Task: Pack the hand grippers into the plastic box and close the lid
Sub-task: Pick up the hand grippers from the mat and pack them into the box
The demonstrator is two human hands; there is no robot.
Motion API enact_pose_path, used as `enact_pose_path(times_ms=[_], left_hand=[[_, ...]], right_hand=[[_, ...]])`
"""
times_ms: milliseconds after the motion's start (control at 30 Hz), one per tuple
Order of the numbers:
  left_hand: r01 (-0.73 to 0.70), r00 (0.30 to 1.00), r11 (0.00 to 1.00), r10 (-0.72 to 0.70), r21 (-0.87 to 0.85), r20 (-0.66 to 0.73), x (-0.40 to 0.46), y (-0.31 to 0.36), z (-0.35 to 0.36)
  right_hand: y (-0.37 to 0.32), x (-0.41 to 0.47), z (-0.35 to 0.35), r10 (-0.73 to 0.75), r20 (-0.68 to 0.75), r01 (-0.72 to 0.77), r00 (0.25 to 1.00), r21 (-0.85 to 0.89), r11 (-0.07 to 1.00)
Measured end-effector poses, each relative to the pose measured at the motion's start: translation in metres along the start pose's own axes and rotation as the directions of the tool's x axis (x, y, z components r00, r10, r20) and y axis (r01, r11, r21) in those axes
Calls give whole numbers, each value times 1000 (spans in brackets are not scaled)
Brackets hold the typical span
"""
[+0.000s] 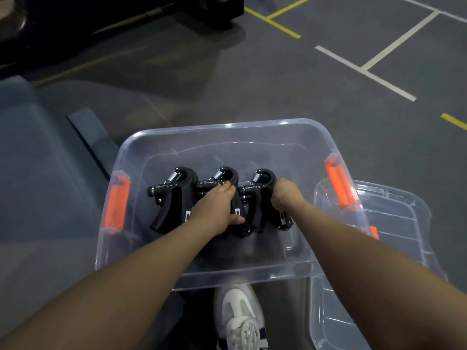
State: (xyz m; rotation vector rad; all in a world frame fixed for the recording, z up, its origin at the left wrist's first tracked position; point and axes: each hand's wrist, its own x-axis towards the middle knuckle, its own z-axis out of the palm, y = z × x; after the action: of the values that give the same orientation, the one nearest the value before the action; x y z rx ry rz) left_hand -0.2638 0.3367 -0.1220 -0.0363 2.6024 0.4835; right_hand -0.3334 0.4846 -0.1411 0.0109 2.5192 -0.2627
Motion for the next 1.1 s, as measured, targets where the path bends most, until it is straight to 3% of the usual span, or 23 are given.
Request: enact_pose_path(times_ms=[167,367,533,800,1100], left_hand=[[29,999,999,-29,-15,-18,-10,1,-11],[52,936,992,-88,-112,-341,-60,-17,-69],[171,854,960,-256,-221,-453,-138,-78,-112],[373,672,850,-525,-373,-522,-284,-214,-136],[521,486,645,-762,-559,-427,-411,-338,-88]], right_hand=[[-9,-11,-13,-39,-72,45,997,82,996],[-79,-65,-61,-212,-251,266,944,206,942],[-178,-130,-68,-397,-279,452,874,171,875],[-338,-228,-21,-598,-176,623,782,196,757],[-465,-308,97,-721,43,703,692,186,686]])
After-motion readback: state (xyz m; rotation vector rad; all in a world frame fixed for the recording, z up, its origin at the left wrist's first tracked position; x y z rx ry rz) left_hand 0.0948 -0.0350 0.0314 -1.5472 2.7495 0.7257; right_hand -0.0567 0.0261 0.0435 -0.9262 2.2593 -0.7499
